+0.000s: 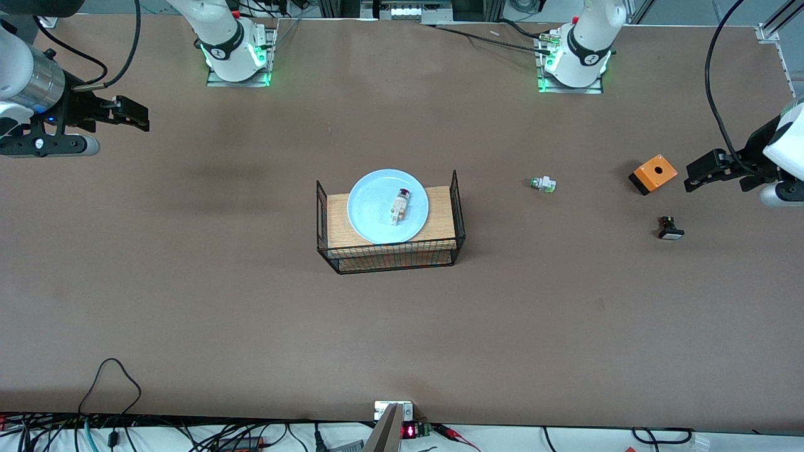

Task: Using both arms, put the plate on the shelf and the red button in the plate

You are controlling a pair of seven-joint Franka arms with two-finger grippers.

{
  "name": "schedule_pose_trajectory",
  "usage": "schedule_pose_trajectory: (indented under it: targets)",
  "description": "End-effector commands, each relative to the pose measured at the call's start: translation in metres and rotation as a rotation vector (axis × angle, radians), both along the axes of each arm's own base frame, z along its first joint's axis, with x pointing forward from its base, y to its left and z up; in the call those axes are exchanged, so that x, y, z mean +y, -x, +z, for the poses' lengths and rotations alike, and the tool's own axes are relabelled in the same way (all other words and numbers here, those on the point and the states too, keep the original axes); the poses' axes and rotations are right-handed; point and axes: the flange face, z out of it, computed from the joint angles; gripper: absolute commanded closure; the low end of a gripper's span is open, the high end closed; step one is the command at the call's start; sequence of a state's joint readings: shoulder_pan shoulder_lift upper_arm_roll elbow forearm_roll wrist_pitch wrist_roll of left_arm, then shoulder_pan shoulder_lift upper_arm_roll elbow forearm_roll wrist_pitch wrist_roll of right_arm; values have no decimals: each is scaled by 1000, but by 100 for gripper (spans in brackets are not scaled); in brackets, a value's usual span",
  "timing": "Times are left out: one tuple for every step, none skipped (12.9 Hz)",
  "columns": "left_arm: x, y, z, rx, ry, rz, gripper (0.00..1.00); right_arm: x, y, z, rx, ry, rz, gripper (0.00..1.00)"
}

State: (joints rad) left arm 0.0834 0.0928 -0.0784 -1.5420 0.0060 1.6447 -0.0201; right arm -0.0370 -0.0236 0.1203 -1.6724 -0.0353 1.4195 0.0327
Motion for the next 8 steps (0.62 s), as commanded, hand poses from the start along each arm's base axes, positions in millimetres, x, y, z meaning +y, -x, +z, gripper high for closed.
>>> schedule_pose_trajectory:
  targets:
    - [-1, 3, 5, -9, 1, -16, 0, 1, 0, 6, 2, -8, 13, 0]
    - [-1, 2, 6, -12, 2, -25, 0, 1, 0, 6, 2, -9, 11, 0]
    - [-2, 2, 7, -16, 4, -26, 0, 1, 0, 6, 2, -8, 13, 0]
    - [-3, 3, 8, -16, 3, -28, 0, 1, 0, 6, 2, -9, 11, 0]
    - [-3, 4, 7, -13, 3, -28, 0, 1, 0, 6, 2, -9, 12, 0]
    - [-3, 4, 7, -13, 3, -28, 0, 1, 0, 6, 2, -9, 12, 0]
    - [-3, 5, 9, -16, 3, -28, 0, 1, 0, 6, 2, -9, 12, 0]
    - [-3, 5, 9, -16, 3, -28, 0, 1, 0, 6, 2, -9, 12, 0]
